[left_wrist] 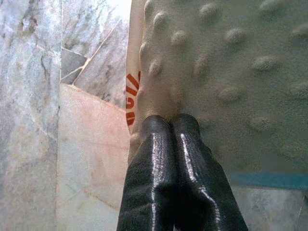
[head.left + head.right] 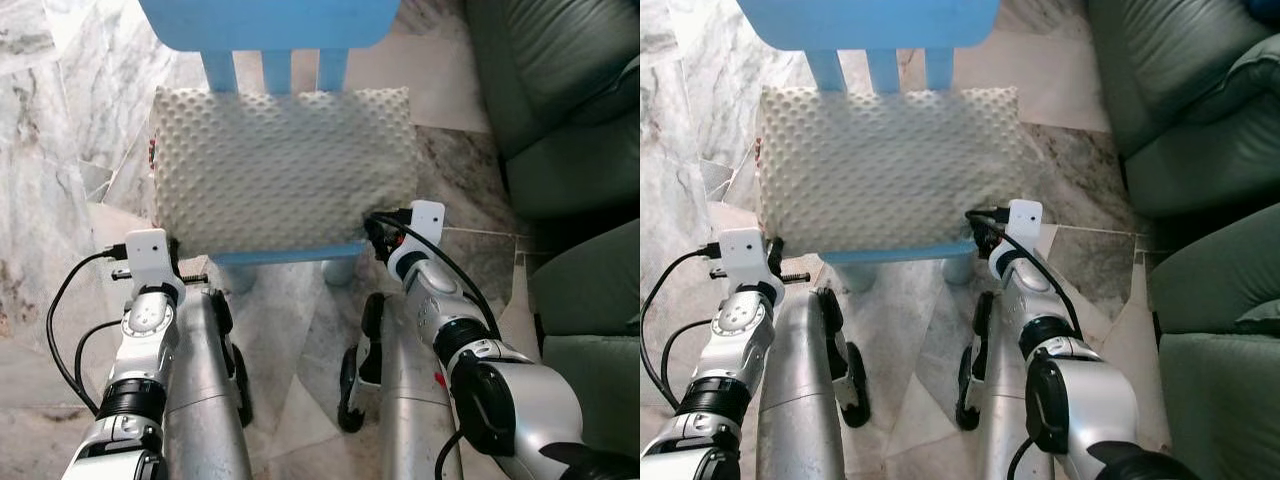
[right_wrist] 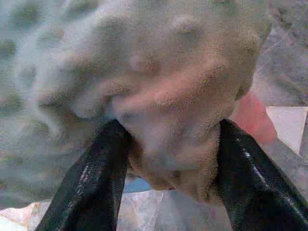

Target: Move the pillow to the sofa

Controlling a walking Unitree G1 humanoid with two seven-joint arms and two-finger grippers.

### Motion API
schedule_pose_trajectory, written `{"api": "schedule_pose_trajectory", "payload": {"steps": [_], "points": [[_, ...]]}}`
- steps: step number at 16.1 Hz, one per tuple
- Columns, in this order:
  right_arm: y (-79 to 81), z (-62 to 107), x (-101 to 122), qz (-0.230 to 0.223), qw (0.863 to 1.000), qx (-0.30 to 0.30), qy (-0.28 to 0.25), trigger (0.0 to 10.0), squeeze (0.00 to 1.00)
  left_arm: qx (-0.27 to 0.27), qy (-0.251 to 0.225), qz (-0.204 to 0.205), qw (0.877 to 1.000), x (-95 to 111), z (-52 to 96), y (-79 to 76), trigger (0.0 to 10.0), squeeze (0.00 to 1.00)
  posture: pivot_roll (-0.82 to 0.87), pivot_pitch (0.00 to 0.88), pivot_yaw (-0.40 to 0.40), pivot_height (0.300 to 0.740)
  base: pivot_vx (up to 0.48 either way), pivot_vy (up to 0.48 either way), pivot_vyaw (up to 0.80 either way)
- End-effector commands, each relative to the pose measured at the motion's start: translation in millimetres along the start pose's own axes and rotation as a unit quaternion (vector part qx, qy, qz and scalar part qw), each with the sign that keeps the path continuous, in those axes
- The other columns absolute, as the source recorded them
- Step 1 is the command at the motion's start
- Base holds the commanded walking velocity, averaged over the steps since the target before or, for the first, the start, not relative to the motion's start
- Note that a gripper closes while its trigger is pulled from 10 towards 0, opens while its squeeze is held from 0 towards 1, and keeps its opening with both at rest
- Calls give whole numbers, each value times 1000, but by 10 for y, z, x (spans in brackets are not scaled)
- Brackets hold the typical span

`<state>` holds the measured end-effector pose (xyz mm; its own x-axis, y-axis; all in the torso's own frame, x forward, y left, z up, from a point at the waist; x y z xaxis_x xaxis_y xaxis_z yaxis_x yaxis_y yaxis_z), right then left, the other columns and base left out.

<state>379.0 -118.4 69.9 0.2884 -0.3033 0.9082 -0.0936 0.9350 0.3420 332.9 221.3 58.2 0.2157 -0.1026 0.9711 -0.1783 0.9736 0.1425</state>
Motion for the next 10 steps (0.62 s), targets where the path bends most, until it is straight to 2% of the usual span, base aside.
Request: {"api": "schedule_pose_trajectory", "payload": {"steps": [1,7,10], "points": [[-60,67,-238,-8,999,-13,41,0,0,-4,26,4,1000,-156,69,2,0,0,181,442,-75,556,0,0,0],[-81,76,-252,5,999,-17,44,0,0,-5,20,18,1000,-151,70,-36,0,0,173,434,-82,556,0,0,0],[-131,82,-233,18,999,-23,44,0,0,32,-41,35,998,86,21,24,0,0,161,413,-94,556,0,0,0]]}}
Point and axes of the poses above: a point about 5 cm out from each wrist's last joint towards the gripper, its own z axis pointing back from the gripper into the wrist, its own x axis along the axis of the wrist's last joint, y = z × x, the point moved 2 cm from there along -z, pointing out of the wrist towards the gripper, and after that the axes turned 6 degrees about -z, right-handed, at the moved point
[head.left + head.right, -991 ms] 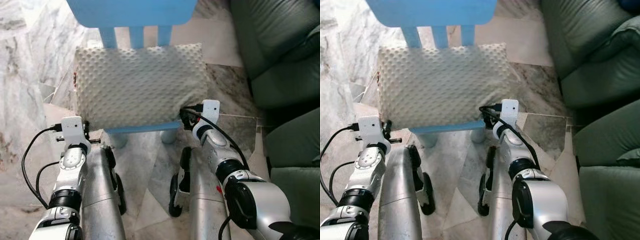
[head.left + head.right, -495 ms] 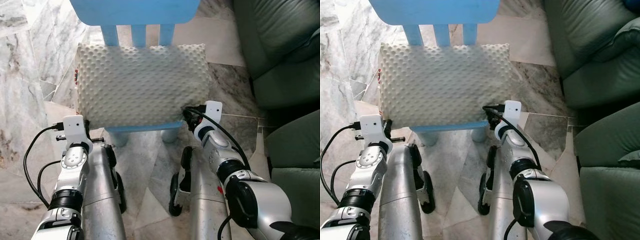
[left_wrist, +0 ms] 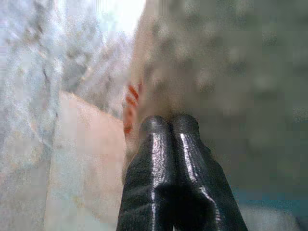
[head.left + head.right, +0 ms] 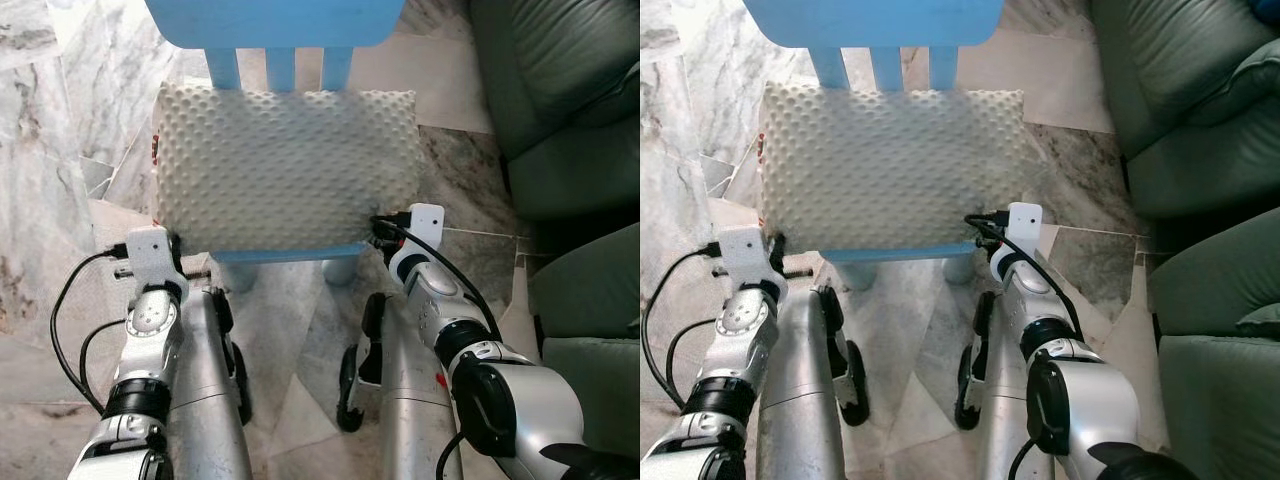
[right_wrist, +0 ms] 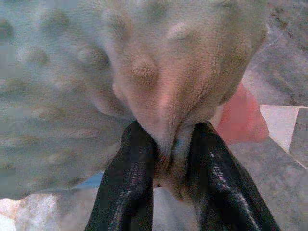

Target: Move the pillow to the sofa

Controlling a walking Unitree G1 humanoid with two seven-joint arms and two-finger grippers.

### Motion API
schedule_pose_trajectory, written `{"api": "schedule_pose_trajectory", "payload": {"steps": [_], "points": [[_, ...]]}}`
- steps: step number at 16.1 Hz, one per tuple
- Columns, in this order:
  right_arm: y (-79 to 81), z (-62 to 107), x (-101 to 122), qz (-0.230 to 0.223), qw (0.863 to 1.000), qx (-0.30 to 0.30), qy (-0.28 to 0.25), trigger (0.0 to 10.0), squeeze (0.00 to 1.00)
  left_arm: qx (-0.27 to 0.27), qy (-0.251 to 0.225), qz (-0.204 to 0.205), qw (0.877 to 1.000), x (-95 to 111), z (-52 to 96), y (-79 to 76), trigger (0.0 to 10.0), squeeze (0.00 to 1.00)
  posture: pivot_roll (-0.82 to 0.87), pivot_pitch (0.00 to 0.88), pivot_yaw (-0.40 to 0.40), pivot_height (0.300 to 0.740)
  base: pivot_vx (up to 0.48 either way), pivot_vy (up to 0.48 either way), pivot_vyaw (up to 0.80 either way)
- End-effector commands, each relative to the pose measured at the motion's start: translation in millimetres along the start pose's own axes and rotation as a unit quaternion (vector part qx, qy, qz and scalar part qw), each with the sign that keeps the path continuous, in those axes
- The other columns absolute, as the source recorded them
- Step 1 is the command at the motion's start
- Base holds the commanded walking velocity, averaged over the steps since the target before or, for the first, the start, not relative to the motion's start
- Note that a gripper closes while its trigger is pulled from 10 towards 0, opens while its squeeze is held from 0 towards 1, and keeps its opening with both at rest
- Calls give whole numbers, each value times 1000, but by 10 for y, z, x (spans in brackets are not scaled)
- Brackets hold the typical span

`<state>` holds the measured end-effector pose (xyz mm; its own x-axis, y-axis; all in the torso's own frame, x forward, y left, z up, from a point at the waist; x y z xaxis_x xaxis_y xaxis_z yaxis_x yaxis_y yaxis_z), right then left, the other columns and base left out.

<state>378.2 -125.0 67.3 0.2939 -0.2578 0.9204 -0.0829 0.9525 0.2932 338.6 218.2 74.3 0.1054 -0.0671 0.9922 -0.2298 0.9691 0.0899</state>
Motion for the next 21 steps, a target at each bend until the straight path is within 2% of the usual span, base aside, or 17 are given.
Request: {"api": "schedule_pose_trajectory", "payload": {"steps": [1,2,6,8,9,10,11,12,14,15,16,17,18,20,21], "points": [[-83,69,-225,0,999,-12,39,0,0,26,-25,8,999,77,3,80,0,0,160,401,-97,556,0,0,0],[-108,73,-221,4,999,-15,40,0,0,27,-44,12,999,179,-33,74,0,0,161,394,-101,556,0,0,0],[-171,70,-170,13,999,-23,38,0,0,31,-63,17,997,320,-117,55,0,0,153,367,-113,556,0,0,0],[-183,69,-156,17,999,-23,37,0,0,19,-46,13,999,259,-122,18,0,0,154,360,-116,556,0,0,0],[-188,68,-147,21,999,-21,37,0,0,5,-18,2,1000,159,-124,-16,0,0,152,356,-117,556,0,0,0],[-196,69,-144,25,999,-21,37,0,0,-13,11,-3,1000,37,-107,-45,10000,1000,141,367,-122,556,0,0,0],[-204,71,-144,26,999,-23,38,0,0,-22,42,-5,999,-95,-84,-58,10000,1000,134,377,-122,556,0,0,0],[-211,76,-151,28,999,-23,38,0,0,-23,50,-7,998,-135,-79,-46,10000,1000,130,377,-121,556,0,0,0],[-221,87,-173,34,998,-22,39,0,0,-16,40,10,999,-65,-116,-18,10000,1000,125,371,-120,556,0,0,0],[-244,101,-192,39,998,-23,41,0,0,-8,16,29,999,113,-192,-17,10000,1000,121,372,-113,556,0,0,0],[-253,106,-197,40,998,-23,42,0,0,-8,5,36,999,189,-223,-27,10000,1000,120,374,-113,556,0,0,0],[-279,115,-206,42,998,-26,44,0,0,-12,-19,50,998,396,-307,-86,10000,1000,120,375,-111,556,0,0,0],[-289,119,-208,43,998,-27,44,0,0,-15,-30,60,998,507,-348,-126,10000,1000,121,373,-110,556,0,0,0],[-286,117,-206,44,998,-27,45,0,0,-25,-40,69,997,610,-370,-205,10000,1000,122,372,-109,556,0,0,0],[-259,107,-201,47,998,-24,44,0,0,-33,-37,71,996,665,-358,-310,10000,1000,124,371,-107,556,0,0,0]]}}
Point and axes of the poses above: a point about 5 cm out from each wrist's last joint towards the gripper, its own z axis pointing back from the gripper into the wrist, its own x axis along the axis of the wrist's last joint, y = z × x, the point moved 2 cm from there along -z, pointing out of the wrist towards the gripper, and after that the axes turned 6 degrees about -z, right-handed, at the moved point
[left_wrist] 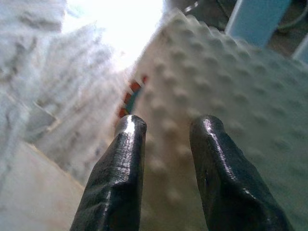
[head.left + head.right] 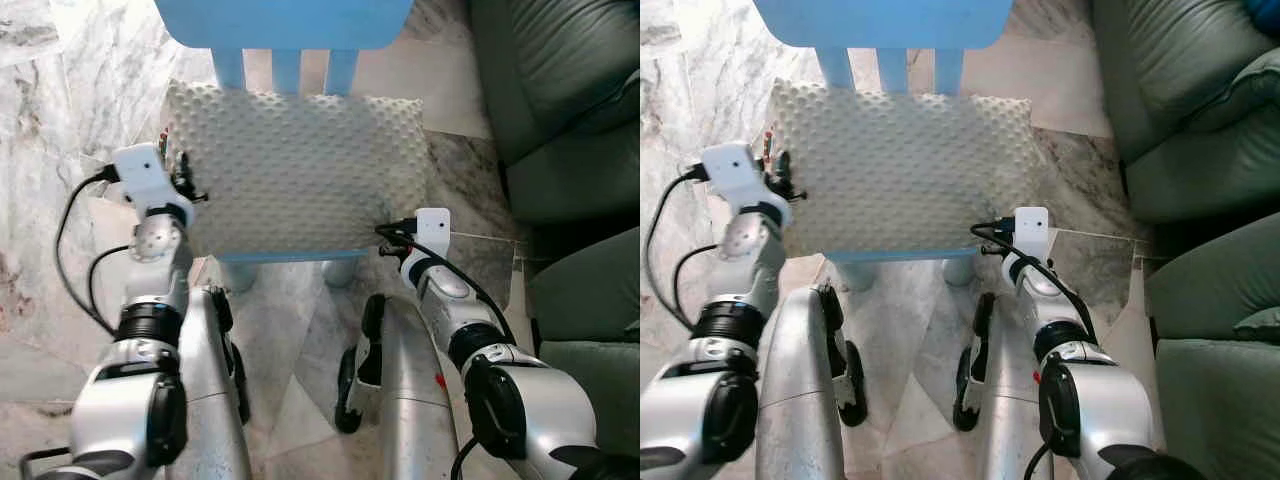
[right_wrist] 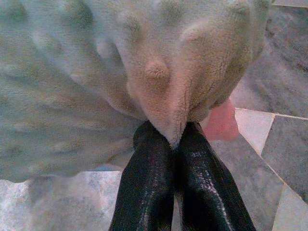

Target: Move the pillow to the sofa

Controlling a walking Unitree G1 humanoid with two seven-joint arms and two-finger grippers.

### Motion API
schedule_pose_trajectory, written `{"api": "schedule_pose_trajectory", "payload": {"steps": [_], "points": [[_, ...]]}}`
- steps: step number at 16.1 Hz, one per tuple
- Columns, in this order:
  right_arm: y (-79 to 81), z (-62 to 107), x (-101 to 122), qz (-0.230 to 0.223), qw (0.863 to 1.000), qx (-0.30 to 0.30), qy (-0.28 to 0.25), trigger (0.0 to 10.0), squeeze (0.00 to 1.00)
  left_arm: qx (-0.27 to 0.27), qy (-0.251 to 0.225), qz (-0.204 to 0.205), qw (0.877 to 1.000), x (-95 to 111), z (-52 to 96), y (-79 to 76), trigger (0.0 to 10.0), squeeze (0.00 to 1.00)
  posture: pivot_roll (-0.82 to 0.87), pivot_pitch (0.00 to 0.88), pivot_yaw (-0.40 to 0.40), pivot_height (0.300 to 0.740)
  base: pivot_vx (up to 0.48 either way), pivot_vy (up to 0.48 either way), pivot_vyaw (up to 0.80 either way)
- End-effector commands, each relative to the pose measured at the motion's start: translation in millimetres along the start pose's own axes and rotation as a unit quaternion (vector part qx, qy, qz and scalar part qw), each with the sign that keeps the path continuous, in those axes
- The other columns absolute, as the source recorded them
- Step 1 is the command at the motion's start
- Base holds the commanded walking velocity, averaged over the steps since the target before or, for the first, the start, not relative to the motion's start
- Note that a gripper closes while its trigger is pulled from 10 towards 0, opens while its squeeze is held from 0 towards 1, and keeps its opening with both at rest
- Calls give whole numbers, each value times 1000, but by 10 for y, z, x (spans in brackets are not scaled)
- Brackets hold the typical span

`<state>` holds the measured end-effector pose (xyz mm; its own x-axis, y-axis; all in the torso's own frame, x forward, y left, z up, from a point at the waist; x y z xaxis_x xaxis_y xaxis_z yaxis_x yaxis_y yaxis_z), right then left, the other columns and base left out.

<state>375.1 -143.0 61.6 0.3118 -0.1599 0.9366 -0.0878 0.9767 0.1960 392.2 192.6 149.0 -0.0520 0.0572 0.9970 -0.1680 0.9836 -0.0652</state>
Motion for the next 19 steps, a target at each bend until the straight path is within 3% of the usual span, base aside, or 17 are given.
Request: {"api": "schedule_pose_trajectory", "payload": {"steps": [1,3,7,14,16,17,19], "points": [[-51,55,-192,0,999,-9,31,0,0,5,31,-5,999,-148,58,11,10000,1000,124,370,-107,556,0,0,0],[-29,47,-185,3,999,-6,31,0,0,16,47,-13,999,-161,110,-7,10000,1000,128,362,-109,556,0,0,0],[-18,45,-182,15,999,2,34,0,0,21,69,-76,994,-265,296,-37,10000,1000,133,357,-114,556,0,0,0],[-13,42,-177,21,999,3,35,0,0,76,138,-128,979,-499,400,182,10000,1000,129,342,-116,556,0,0,0],[-5,42,-182,25,999,6,36,0,0,70,142,-109,981,-558,423,169,10000,1000,127,342,-116,556,0,0,0],[-6,44,-188,26,999,6,37,0,0,65,138,-84,985,-546,403,130,10000,1000,123,346,-118,556,0,0,0],[-12,50,-202,28,999,7,39,0,0,59,126,-74,988,-461,347,66,10000,1000,119,349,-119,556,0,0,0]]}}
Point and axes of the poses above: a point about 5 cm out from each wrist's last joint towards the gripper, its own z axis pointing back from the gripper into the wrist, its own x axis along the axis of the wrist's last joint, y = z × x, the point moved 2 cm from there along -z, pointing out of the wrist towards the gripper, and after that the axes turned 6 degrees about -z, right-handed, at the moved point
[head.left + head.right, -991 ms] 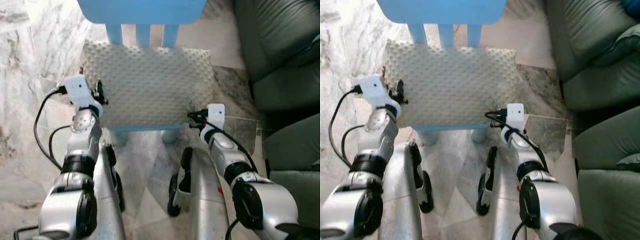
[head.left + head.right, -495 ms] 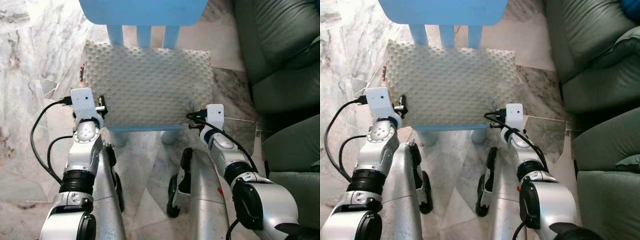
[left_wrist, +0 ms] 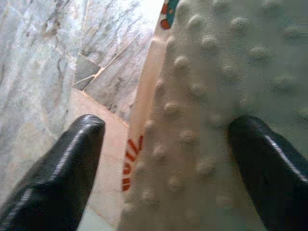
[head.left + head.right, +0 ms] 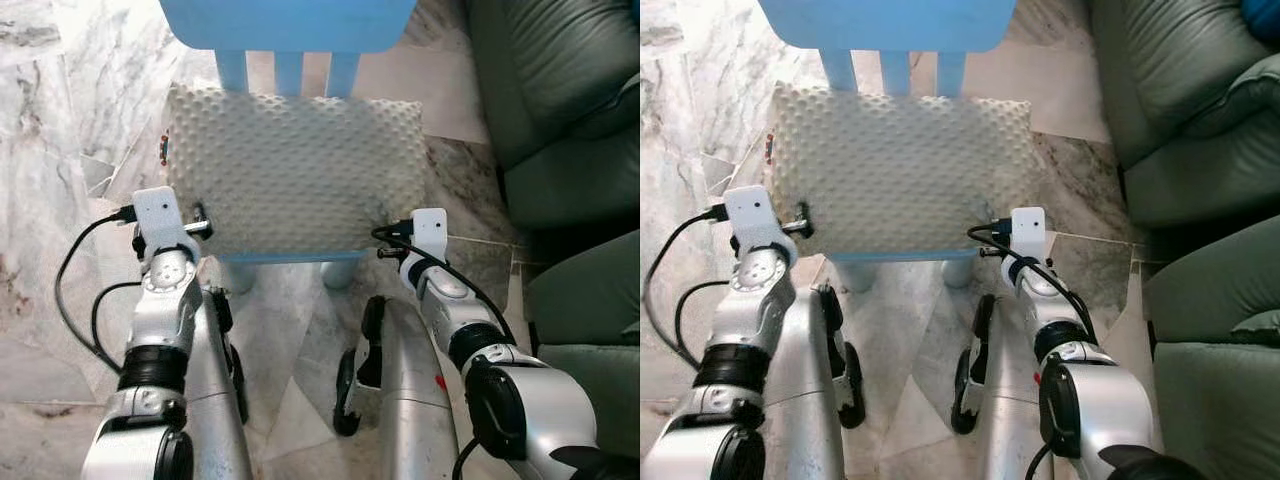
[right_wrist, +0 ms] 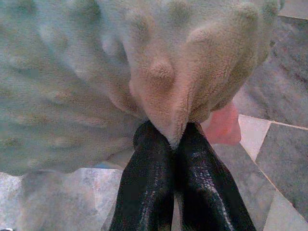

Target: Move the pillow to the sofa

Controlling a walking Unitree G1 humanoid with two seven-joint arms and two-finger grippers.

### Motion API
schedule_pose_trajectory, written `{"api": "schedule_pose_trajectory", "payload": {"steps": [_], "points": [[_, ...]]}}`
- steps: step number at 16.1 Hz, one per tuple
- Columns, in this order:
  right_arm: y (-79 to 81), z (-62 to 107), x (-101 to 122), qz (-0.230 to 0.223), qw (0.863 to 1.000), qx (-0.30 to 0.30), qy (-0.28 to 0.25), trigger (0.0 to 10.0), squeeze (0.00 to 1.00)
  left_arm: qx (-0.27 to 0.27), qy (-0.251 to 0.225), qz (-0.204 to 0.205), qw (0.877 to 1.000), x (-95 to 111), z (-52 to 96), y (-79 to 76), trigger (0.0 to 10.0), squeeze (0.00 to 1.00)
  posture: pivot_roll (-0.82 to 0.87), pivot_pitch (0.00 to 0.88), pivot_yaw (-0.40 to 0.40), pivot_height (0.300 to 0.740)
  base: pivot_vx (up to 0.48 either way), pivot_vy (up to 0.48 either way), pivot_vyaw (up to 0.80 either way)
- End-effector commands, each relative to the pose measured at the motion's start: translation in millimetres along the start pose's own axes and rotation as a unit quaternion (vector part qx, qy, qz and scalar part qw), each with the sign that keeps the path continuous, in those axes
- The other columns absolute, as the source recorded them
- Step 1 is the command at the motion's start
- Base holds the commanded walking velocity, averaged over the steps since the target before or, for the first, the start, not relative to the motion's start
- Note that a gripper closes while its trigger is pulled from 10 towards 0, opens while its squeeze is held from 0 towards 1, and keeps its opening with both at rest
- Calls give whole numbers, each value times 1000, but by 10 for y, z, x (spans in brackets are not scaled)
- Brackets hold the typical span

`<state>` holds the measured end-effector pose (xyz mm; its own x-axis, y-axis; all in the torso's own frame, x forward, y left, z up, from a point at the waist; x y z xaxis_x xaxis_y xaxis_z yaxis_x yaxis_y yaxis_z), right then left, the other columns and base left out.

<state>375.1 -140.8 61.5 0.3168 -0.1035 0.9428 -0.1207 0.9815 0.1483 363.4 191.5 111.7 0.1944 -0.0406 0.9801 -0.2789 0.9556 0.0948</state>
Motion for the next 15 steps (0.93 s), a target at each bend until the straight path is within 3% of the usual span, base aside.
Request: {"api": "schedule_pose_trajectory", "payload": {"steps": [1,4,6,7,9,11,13,15], "points": [[-23,57,-215,1,999,0,34,0,0,-12,8,19,1000,-40,-8,-53,10000,1000,117,349,-116,556,0,0,0],[-19,61,-224,2,999,1,34,0,0,-16,12,35,999,-36,-62,-68,10000,1000,99,357,-114,556,0,0,0],[-24,67,-236,4,999,2,34,0,0,-15,35,20,999,-179,-103,-31,10000,1000,78,362,-115,556,0,0,0],[-39,78,-252,8,999,3,35,0,0,-20,69,3,997,-428,-105,23,10000,0,48,365,-120,556,0,0,0],[-74,90,-258,10,999,3,35,0,0,-10,93,5,996,-622,-78,88,10000,0,27,369,-124,556,0,0,0],[-129,111,-264,11,999,1,33,0,0,-24,94,48,994,-691,-58,24,10000,0,-11,365,-127,556,0,0,0],[-190,138,-276,12,1000,0,29,0,0,-54,92,96,990,-674,-51,-148,0,0,-50,357,-133,556,0,0,0],[-239,160,-286,10,1000,0,27,0,0,-71,83,135,985,-607,-56,-282,0,0,-69,351,-134,556,0,0,0]]}}
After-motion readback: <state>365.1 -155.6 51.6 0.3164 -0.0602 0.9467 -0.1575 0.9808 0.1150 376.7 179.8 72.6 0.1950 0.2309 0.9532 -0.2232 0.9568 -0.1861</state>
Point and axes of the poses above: a point about 5 cm out from each wrist's last joint towards the gripper, its own z axis pointing back from the gripper into the wrist, its own x axis along the axis of the wrist's last joint, y = z × x, the point moved 2 cm from there along -z, pointing out of the wrist towards the gripper, and after that the axes turned 6 degrees about -z, right-handed, at the moved point
